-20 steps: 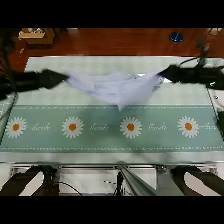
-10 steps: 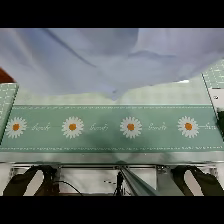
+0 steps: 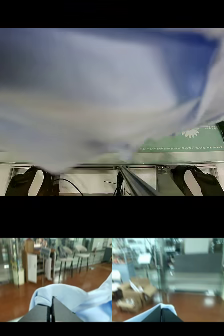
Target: Fold the shirts.
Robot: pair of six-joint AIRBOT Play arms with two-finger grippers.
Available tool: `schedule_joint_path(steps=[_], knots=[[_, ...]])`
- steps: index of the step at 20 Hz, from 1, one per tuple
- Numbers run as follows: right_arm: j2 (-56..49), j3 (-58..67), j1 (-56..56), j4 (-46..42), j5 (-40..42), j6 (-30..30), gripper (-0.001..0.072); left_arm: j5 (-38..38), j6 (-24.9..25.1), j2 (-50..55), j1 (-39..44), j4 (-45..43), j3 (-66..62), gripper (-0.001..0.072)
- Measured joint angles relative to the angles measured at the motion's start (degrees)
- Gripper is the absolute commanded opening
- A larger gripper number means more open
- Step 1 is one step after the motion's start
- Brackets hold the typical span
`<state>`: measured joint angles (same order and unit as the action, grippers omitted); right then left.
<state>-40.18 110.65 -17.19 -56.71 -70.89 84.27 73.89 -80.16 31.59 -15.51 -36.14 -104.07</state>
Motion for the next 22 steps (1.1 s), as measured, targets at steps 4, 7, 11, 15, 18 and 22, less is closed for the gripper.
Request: schedule_joint_path(steps=[4, 7, 11, 15, 18, 22], knots=[[-4.7, 0.8, 0.1, -7.0, -12.3, -1.3, 0.0018, 9.9, -5.9, 0.0, 0.0, -5.3, 4.9, 0.0018], [-12.2, 1.0, 0.3, -7.6, -19.4, -2.0, 0.0018, 12.4, -6.9, 0.1, 0.0, -6.3, 16.4, 0.0019], [-25.3, 1.1, 3.4, -7.8, -23.5, -2.2, 0.0018, 7.0, -2.7, 0.7, 0.8, -5.2, 39.0, 0.0019], [-38.9, 1.0, 10.8, -12.9, -19.9, -2.7, 0.0019, -8.5, 5.4, 4.7, 3.9, -1.8, 57.1, 0.0020], [-46.7, 1.1, 14.6, -17.0, -12.3, -3.0, 0.0019, -19.2, 10.2, 11.3, 5.4, 0.0, 62.9, 0.0019], [-53.7, 1.1, 16.4, -19.0, -2.3, -0.5, 0.0019, -29.4, 13.3, 21.6, 6.0, 4.3, 64.6, 0.0019]])
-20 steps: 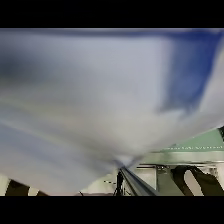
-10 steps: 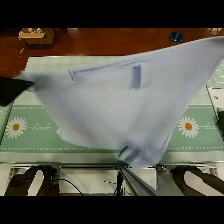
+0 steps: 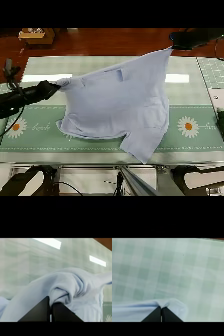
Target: Fold the shirts.
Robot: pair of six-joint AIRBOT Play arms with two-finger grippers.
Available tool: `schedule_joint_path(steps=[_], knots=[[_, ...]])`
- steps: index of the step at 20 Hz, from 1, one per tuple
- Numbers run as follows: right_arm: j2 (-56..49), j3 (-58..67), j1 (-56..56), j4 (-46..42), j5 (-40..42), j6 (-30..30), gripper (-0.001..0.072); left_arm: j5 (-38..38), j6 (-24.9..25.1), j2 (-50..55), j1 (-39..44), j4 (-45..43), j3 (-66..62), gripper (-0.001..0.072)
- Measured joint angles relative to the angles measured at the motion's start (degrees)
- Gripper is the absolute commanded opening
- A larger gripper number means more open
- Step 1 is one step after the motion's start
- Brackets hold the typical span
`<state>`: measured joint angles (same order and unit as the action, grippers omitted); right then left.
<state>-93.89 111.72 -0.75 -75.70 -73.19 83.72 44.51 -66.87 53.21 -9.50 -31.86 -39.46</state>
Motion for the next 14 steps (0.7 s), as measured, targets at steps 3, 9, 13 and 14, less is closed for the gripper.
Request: schedule_joint_path(steps=[3, 9, 13, 14], knots=[[-4.1, 0.0, 0.4, -0.8, 4.2, 1.4, 0.0019, -3.8, 6.2, 7.6, 0.3, 6.0, -0.4, 0.0020], [-11.0, 0.0, 0.6, -1.6, 1.7, 2.1, 0.0210, -5.5, 14.5, 18.8, 3.1, 13.5, -0.9, 0.0176], [-11.4, 0.0, 0.4, -1.6, -0.9, 1.2, 0.0475, -2.4, 16.0, 21.7, 1.5, 14.7, -3.4, 0.0275], [-10.4, 0.0, 0.1, -1.5, -2.0, 0.2, 0.0544, 0.0, 16.2, 21.9, -0.1, 14.8, -4.9, 0.0276]])
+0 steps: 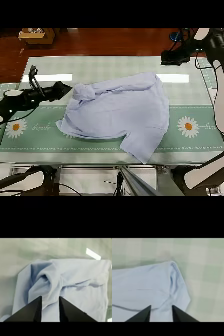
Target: Fold the shirts.
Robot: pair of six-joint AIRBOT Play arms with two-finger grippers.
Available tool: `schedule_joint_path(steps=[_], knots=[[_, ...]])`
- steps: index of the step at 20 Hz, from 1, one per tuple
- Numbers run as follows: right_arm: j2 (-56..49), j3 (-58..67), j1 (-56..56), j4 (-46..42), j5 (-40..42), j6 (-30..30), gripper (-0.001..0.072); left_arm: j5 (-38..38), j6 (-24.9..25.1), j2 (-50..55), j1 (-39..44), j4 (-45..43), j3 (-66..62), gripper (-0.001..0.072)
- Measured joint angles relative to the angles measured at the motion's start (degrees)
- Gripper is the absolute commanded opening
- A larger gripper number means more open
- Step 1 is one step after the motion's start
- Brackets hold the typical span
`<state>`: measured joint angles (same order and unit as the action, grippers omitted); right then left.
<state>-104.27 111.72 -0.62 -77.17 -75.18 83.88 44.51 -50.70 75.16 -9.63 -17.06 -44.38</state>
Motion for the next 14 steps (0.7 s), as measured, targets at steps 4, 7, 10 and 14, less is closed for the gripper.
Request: schedule_joint_path(steps=[4, 7, 10, 14], knots=[[4.7, 0.0, -3.0, -1.1, -9.1, -3.5, 0.0532, 17.6, -1.4, 0.5, -10.9, -4.3, -7.9, 0.0275], [6.6, -1.2, -6.8, -1.7, -14.8, -3.9, 0.0525, 29.6, -8.3, 0.6, -18.6, -18.4, -10.1, 0.0434], [7.7, -5.4, -10.2, 0.8, -18.1, -4.0, 0.0525, 36.6, -12.3, 0.6, -21.9, -28.3, -7.3, 0.0468], [10.4, -14.9, -13.0, 4.0, -18.0, -5.0, 0.0525, 38.4, -14.1, 0.7, -21.9, -34.1, -1.1, 0.0468]])
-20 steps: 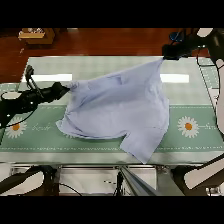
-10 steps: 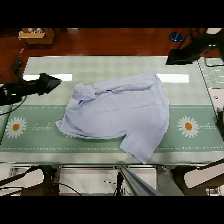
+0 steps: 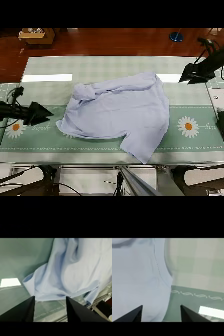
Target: Fold the shirts.
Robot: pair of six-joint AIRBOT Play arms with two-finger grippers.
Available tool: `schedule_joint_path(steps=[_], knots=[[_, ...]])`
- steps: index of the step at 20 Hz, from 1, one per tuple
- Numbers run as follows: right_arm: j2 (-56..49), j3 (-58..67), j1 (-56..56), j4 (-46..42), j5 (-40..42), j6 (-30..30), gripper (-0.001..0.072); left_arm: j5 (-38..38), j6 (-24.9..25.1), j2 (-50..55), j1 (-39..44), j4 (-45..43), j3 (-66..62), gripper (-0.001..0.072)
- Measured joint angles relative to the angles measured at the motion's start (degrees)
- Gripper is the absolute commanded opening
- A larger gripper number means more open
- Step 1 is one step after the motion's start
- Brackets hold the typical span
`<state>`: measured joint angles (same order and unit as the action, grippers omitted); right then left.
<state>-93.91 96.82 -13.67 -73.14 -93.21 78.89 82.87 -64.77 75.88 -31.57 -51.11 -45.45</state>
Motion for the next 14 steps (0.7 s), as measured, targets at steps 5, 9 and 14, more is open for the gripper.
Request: schedule_joint_path(steps=[5, 9, 14], knots=[[5.7, -14.1, -2.5, 1.3, 5.1, -2.1, 0.0525, -1.0, -0.8, 0.1, 0.5, -7.0, 3.7, 0.0468], [10.0, -23.1, -4.0, 2.3, 8.6, -3.5, 0.0525, -4.6, -1.2, 0.3, 1.5, -8.3, 4.4, 0.0468], [14.9, -29.1, -4.6, 3.5, 11.5, -4.1, 0.0525, -10.3, -1.6, 1.8, 5.0, -5.1, 4.6, 0.0467]])
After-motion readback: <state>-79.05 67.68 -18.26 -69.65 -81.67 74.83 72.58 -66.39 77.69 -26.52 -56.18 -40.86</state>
